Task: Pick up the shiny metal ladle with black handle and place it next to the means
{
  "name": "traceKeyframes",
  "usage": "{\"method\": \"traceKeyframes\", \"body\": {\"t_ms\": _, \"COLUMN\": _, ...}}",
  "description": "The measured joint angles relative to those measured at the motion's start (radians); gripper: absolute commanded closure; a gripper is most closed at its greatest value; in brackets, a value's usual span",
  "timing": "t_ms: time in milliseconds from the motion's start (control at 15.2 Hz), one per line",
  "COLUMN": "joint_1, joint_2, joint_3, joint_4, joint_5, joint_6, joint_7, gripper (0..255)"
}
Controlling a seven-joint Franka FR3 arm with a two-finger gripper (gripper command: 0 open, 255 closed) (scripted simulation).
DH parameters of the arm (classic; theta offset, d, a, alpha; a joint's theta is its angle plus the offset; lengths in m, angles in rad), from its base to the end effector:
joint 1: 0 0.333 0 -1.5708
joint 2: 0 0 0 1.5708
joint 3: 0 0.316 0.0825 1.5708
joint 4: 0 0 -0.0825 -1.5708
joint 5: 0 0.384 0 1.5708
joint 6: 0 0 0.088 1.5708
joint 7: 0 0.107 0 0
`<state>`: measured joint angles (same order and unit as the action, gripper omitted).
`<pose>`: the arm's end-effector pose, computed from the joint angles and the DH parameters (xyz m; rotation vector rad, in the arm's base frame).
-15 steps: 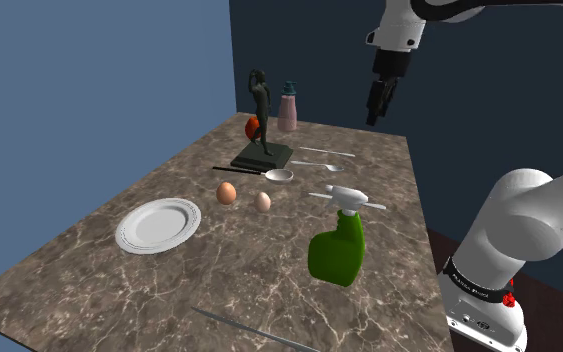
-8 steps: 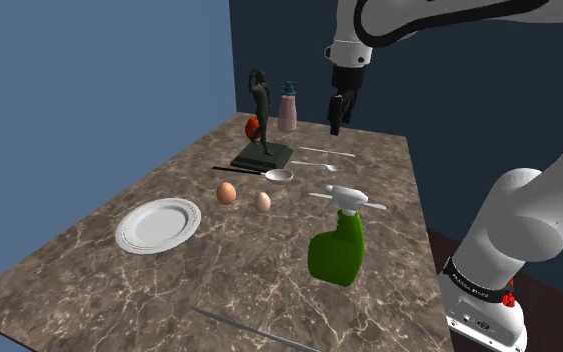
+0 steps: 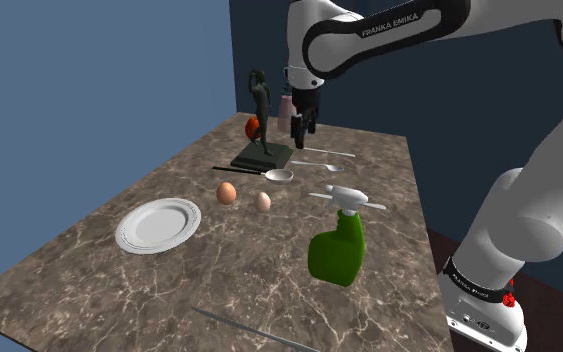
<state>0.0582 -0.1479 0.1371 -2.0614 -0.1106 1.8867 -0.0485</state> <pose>0.5013 0.0934 0.4969 2.9859 0.4176 -0.0292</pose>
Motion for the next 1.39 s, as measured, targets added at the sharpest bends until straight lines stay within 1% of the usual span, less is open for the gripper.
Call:
{"method": "traceKeyframes", "body": {"t_ms": 330, "joint_1": 0.022, "joint_2": 0.195, "joint_3": 0.034, "joint_4": 0.142, "joint_5": -0.088, "joint_6": 0.029, "joint_7": 0.049, "gripper": 0}}
{"method": "traceKeyframes", "body": {"t_ms": 528, "joint_1": 0.046, "joint_2": 0.312, "joint_3": 0.048, "joint_4": 0.237, "joint_5": -0.145, "joint_6": 0.031, "joint_7": 0.08, "gripper": 0}}
{"method": "traceKeyframes", "body": {"t_ms": 726, "joint_1": 0.073, "joint_2": 0.437, "joint_3": 0.051, "joint_4": 0.354, "joint_5": -0.202, "joint_6": 0.021, "joint_7": 0.099, "gripper": 0}}
{"method": "traceKeyframes", "body": {"t_ms": 990, "joint_1": 0.122, "joint_2": 0.619, "joint_3": 0.045, "joint_4": 0.548, "joint_5": -0.273, "joint_6": -0.017, "joint_7": 0.112, "gripper": 0}}
{"method": "traceKeyframes", "body": {"t_ms": 1056, "joint_1": 0.13, "joint_2": 0.648, "joint_3": 0.043, "joint_4": 0.579, "joint_5": -0.284, "joint_6": -0.022, "joint_7": 0.112, "gripper": 0}}
{"method": "traceKeyframes", "body": {"t_ms": 1122, "joint_1": 0.134, "joint_2": 0.669, "joint_3": 0.041, "joint_4": 0.598, "joint_5": -0.291, "joint_6": -0.023, "joint_7": 0.112, "gripper": 0}}
{"method": "traceKeyframes", "body": {"t_ms": 1386, "joint_1": 0.132, "joint_2": 0.694, "joint_3": 0.035, "joint_4": 0.583, "joint_5": -0.302, "joint_6": 0.015, "joint_7": 0.119, "gripper": 0}}
